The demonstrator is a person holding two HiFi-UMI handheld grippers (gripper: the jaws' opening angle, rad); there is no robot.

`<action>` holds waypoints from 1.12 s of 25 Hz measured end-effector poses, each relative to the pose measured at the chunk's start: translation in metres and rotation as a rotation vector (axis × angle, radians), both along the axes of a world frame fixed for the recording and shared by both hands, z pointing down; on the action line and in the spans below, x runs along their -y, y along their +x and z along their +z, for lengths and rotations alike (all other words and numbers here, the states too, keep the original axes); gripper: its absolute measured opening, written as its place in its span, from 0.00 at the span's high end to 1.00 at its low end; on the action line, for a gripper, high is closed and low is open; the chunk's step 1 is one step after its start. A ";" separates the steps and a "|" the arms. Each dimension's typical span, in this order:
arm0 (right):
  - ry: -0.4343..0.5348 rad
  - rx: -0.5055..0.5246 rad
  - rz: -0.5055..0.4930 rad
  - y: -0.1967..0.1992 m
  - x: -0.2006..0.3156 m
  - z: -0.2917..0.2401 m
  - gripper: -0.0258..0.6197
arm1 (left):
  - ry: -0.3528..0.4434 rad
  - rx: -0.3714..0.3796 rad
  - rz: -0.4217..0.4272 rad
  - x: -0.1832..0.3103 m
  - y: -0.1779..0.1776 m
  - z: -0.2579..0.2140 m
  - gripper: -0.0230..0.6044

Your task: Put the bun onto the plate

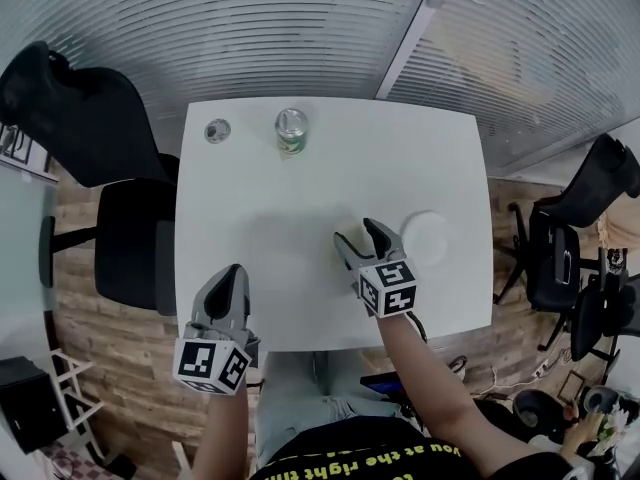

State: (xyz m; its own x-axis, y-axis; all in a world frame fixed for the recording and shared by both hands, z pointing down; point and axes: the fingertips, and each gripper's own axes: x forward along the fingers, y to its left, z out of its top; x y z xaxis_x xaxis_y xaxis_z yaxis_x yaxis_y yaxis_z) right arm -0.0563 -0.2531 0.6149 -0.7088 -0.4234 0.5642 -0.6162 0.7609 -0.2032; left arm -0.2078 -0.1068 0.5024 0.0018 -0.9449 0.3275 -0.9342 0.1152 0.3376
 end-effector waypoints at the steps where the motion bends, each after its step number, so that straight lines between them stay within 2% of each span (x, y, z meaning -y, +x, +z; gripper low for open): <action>1: -0.001 -0.017 0.004 -0.001 0.000 0.004 0.50 | 0.000 0.000 0.000 0.000 -0.001 0.000 0.96; 6: 0.006 -0.109 0.003 -0.002 -0.004 0.025 0.45 | -0.001 -0.001 0.000 0.002 -0.003 0.002 0.96; 10: -0.002 -0.140 0.013 -0.001 -0.006 0.035 0.41 | -0.006 -0.002 0.003 0.000 -0.004 0.003 0.96; 18: 0.014 -0.223 -0.001 -0.003 -0.008 0.044 0.41 | -0.014 -0.002 0.006 -0.001 -0.008 0.007 0.96; 28: 0.001 -0.222 -0.021 -0.003 -0.009 0.044 0.42 | -0.013 -0.006 0.013 0.002 -0.010 0.006 0.96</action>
